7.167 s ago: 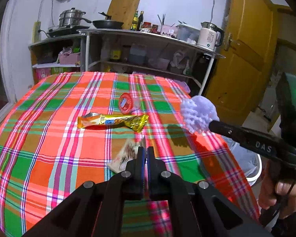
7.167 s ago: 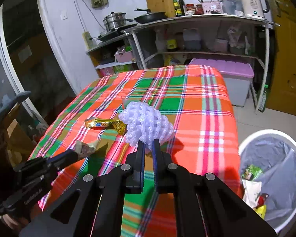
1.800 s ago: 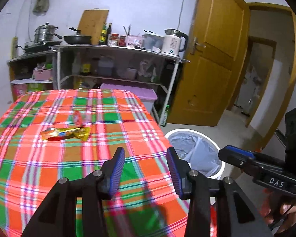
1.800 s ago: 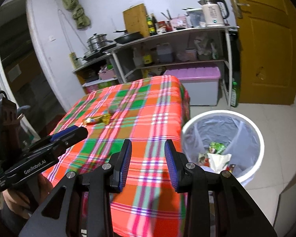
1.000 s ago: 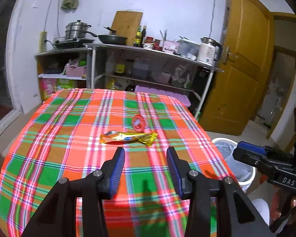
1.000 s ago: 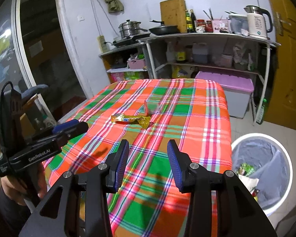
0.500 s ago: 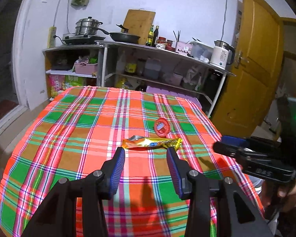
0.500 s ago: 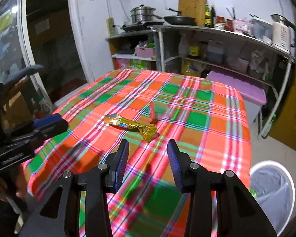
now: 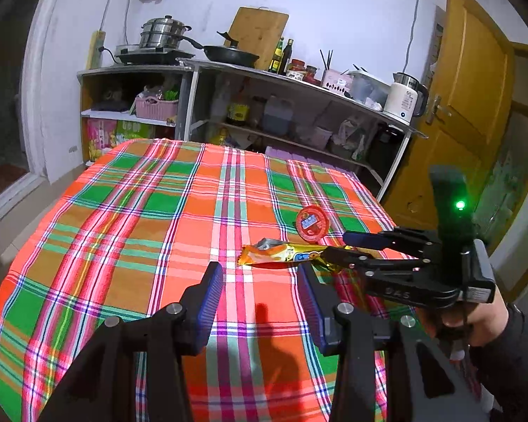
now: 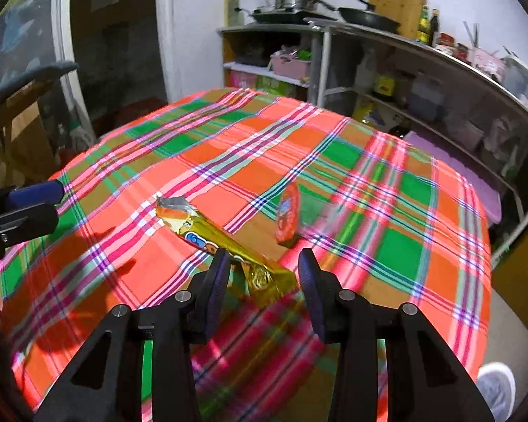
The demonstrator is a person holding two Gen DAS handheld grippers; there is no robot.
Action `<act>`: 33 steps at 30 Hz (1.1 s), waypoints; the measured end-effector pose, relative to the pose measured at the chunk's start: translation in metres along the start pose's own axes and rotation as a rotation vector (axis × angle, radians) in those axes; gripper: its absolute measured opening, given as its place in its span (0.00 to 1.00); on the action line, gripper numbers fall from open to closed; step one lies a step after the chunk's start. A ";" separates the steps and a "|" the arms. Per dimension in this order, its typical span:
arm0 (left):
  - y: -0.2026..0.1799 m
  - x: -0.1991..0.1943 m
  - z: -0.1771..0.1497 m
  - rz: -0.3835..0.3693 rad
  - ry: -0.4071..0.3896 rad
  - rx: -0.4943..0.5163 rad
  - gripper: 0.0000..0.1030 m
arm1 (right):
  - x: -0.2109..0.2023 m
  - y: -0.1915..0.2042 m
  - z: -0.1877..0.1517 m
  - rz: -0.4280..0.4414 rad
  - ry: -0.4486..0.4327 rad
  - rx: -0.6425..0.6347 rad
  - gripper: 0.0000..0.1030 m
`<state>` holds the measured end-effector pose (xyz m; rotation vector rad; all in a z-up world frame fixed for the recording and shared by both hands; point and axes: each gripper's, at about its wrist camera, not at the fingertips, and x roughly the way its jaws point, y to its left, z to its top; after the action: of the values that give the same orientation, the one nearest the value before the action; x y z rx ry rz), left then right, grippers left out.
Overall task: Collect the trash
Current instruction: 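Grasp the gold candy bar with the right tool while the left tool approaches the red lid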
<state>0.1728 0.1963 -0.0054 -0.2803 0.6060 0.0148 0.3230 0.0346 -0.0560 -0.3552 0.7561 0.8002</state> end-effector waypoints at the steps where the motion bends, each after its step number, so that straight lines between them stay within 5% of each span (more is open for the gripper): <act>1: 0.001 0.001 0.000 -0.002 0.002 -0.003 0.42 | 0.003 0.001 0.001 0.004 0.008 -0.011 0.40; 8: 0.005 0.005 -0.001 0.001 0.005 -0.014 0.42 | 0.016 0.011 -0.001 0.070 0.061 -0.066 0.40; 11: 0.005 0.005 -0.001 0.003 0.009 -0.021 0.42 | 0.014 0.016 -0.001 0.095 0.057 -0.068 0.24; 16: 0.005 0.002 -0.001 0.004 0.004 -0.018 0.42 | 0.012 0.025 0.001 0.133 0.076 -0.056 0.23; 19: 0.005 0.000 -0.001 0.004 -0.002 -0.018 0.42 | 0.011 0.023 0.003 0.173 0.091 0.007 0.24; 23: 0.007 0.000 -0.001 0.000 -0.007 -0.025 0.42 | 0.003 0.013 0.009 0.199 0.059 0.116 0.42; 33: 0.017 0.002 -0.003 -0.014 -0.005 -0.050 0.42 | 0.045 -0.007 0.033 0.120 0.100 0.278 0.42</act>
<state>0.1708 0.2119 -0.0134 -0.3329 0.5988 0.0171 0.3641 0.0716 -0.0664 -0.1008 0.9767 0.7812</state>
